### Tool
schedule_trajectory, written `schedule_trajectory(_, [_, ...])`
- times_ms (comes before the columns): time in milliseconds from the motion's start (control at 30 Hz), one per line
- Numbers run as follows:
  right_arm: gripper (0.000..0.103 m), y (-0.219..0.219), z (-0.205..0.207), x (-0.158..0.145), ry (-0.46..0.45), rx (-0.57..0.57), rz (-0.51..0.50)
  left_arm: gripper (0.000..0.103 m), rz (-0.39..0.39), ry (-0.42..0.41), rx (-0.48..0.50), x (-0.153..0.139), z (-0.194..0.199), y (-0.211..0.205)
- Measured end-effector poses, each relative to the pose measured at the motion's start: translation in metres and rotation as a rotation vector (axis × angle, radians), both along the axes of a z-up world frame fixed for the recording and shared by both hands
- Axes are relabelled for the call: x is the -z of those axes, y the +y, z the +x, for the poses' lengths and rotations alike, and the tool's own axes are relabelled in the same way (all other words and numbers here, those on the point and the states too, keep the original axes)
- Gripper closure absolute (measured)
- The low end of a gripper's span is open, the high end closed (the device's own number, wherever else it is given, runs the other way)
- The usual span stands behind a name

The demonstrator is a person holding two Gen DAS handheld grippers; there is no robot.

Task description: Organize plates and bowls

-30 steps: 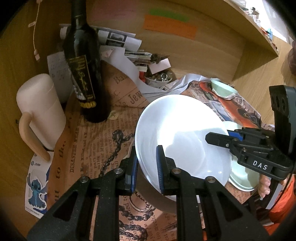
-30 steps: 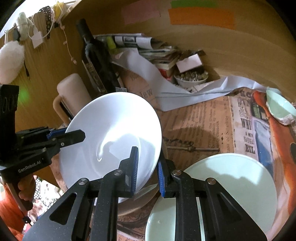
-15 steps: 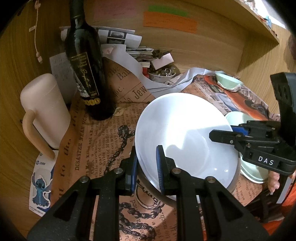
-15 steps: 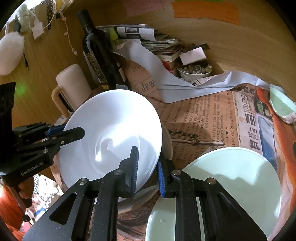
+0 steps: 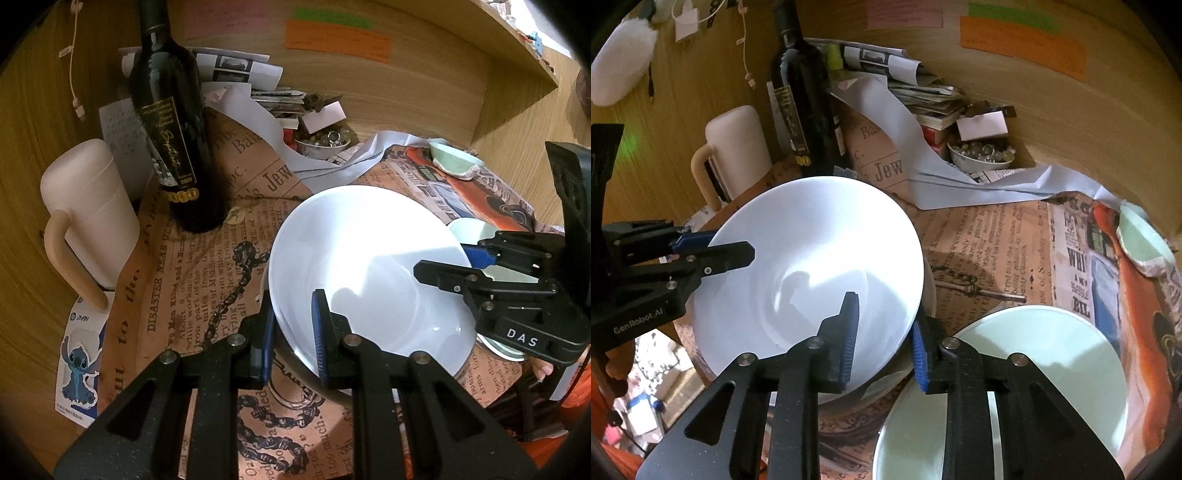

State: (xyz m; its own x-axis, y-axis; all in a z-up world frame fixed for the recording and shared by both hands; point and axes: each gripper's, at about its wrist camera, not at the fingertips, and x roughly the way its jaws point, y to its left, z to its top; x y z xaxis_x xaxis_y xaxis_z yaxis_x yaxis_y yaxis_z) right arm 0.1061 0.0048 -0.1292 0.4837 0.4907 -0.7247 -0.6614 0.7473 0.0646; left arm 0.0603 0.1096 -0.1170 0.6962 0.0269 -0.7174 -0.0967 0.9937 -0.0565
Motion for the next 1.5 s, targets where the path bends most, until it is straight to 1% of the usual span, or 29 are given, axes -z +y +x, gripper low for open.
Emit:
schedule_trajectory(100, [0.079,0.0,0.0,0.0,0.006,0.003,0.005,0.085,-0.008,0.005,-0.008,0.0,0.001,0.0])
schedule_trajectory(267, [0.079,0.0,0.0,-0.004,-0.02,0.013,-0.005,0.085,-0.006,0.001,-0.015,0.0,0.001,0.001])
schedule_trajectory(300, [0.077,0.0,-0.001,-0.006,-0.039,0.015,-0.007,0.085,0.004,-0.006,-0.021,-0.001,0.0,0.001])
schedule_trajectory(333, [0.068,0.0,-0.002,-0.007,-0.05,0.016,-0.008,0.085,0.025,-0.024,-0.033,-0.003,-0.001,0.001])
schedule_trajectory(367, [0.063,-0.001,-0.003,-0.009,-0.066,0.014,-0.004,0.085,0.044,-0.042,-0.043,-0.006,-0.004,0.0])
schedule_trajectory(400, [0.055,-0.001,-0.005,-0.012,-0.088,0.009,0.004,0.084,0.048,-0.057,-0.04,-0.009,-0.005,-0.001])
schedule_trajectory(433, [0.052,0.0,-0.007,-0.014,-0.101,0.005,0.004,0.084,0.041,-0.061,-0.032,-0.011,-0.006,-0.001])
schedule_trajectory(533, [0.052,0.001,-0.007,-0.017,-0.123,0.001,-0.003,0.084,0.045,-0.068,-0.03,-0.014,-0.005,-0.003])
schedule_trajectory(633, [0.052,-0.006,-0.001,-0.019,-0.105,0.019,0.025,0.083,0.053,-0.071,-0.033,-0.014,-0.003,-0.003])
schedule_trajectory(700, [0.052,-0.014,0.004,-0.022,-0.086,0.035,0.056,0.077,0.043,-0.074,-0.029,-0.015,-0.001,-0.004])
schedule_trajectory(767, [0.052,-0.022,0.008,-0.026,-0.081,0.056,0.073,0.058,0.039,-0.087,-0.029,-0.018,0.0,-0.006])
schedule_trajectory(900, [0.05,-0.045,0.02,-0.035,-0.08,0.111,0.109,0.047,0.066,-0.138,-0.022,-0.032,0.003,-0.015])
schedule_trajectory(967, [0.05,-0.06,0.028,-0.039,-0.079,0.148,0.128,0.038,0.071,-0.156,-0.014,-0.038,0.007,-0.02])
schedule_trajectory(1100, [0.05,-0.09,0.045,-0.045,-0.088,0.221,0.142,0.026,0.082,-0.191,0.006,-0.051,0.022,-0.034])
schedule_trajectory(1167, [0.05,-0.11,0.056,-0.045,-0.092,0.269,0.143,0.017,0.09,-0.202,0.017,-0.055,0.033,-0.042])
schedule_trajectory(1233, [0.05,-0.125,0.063,-0.045,-0.1,0.308,0.137,0.015,0.1,-0.209,0.026,-0.059,0.045,-0.049])
schedule_trajectory(1333, [0.05,-0.154,0.079,-0.045,-0.097,0.37,0.137,0.015,0.105,-0.194,0.051,-0.063,0.068,-0.061])
schedule_trajectory(1500, [0.05,-0.189,0.106,-0.041,-0.094,0.452,0.117,0.015,0.062,-0.141,0.112,-0.067,0.112,-0.079])
